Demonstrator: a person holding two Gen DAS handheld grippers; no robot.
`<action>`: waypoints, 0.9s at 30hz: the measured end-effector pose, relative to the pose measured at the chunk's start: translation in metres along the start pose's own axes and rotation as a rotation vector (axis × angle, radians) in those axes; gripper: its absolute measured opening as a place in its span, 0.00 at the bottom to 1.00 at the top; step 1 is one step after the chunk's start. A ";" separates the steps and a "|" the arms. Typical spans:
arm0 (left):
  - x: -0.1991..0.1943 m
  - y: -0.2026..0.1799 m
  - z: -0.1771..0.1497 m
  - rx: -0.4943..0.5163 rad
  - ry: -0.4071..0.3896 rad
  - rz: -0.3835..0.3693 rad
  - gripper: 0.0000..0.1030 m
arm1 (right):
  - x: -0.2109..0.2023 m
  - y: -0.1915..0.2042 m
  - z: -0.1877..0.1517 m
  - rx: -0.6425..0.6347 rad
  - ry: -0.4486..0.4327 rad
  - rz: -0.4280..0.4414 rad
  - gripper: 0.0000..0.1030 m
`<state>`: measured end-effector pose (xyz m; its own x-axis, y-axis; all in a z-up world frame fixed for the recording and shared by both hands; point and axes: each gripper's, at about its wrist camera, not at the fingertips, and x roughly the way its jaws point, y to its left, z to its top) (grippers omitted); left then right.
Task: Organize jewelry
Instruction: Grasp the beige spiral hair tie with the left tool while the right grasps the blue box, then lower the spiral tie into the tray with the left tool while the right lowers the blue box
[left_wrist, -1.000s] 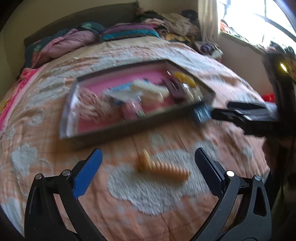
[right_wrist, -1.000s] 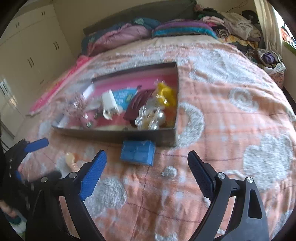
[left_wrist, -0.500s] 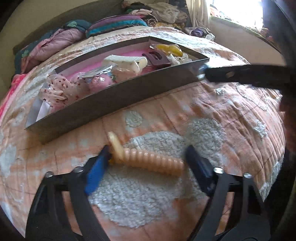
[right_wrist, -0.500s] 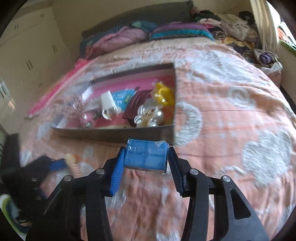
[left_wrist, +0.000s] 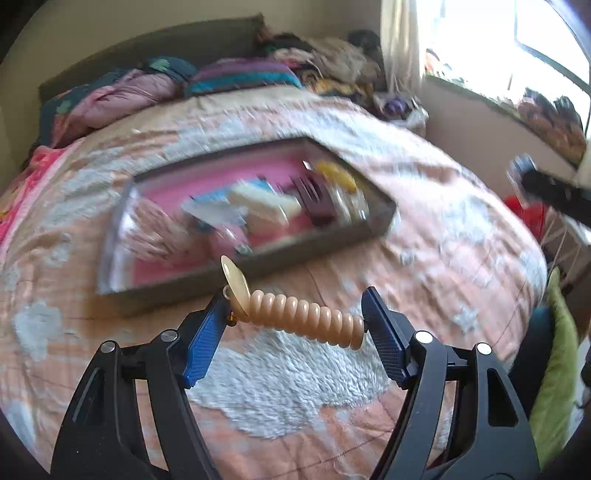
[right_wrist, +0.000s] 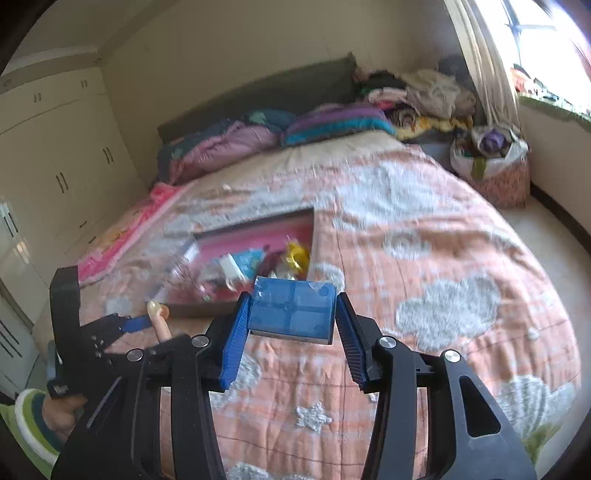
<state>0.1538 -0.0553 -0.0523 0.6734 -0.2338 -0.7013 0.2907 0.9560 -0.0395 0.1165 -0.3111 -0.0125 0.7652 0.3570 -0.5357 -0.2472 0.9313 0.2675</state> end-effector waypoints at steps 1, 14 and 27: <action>-0.009 0.006 0.006 -0.017 -0.017 0.009 0.63 | -0.005 0.004 0.002 -0.013 -0.012 0.003 0.44; -0.066 0.067 0.046 -0.122 -0.157 0.118 0.63 | -0.009 0.064 0.044 -0.148 -0.081 0.088 0.44; -0.047 0.100 0.064 -0.144 -0.154 0.167 0.63 | 0.063 0.092 0.079 -0.190 -0.027 0.098 0.44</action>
<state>0.1948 0.0402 0.0224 0.8026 -0.0848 -0.5905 0.0749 0.9963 -0.0413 0.1891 -0.2085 0.0410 0.7472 0.4471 -0.4918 -0.4271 0.8899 0.1601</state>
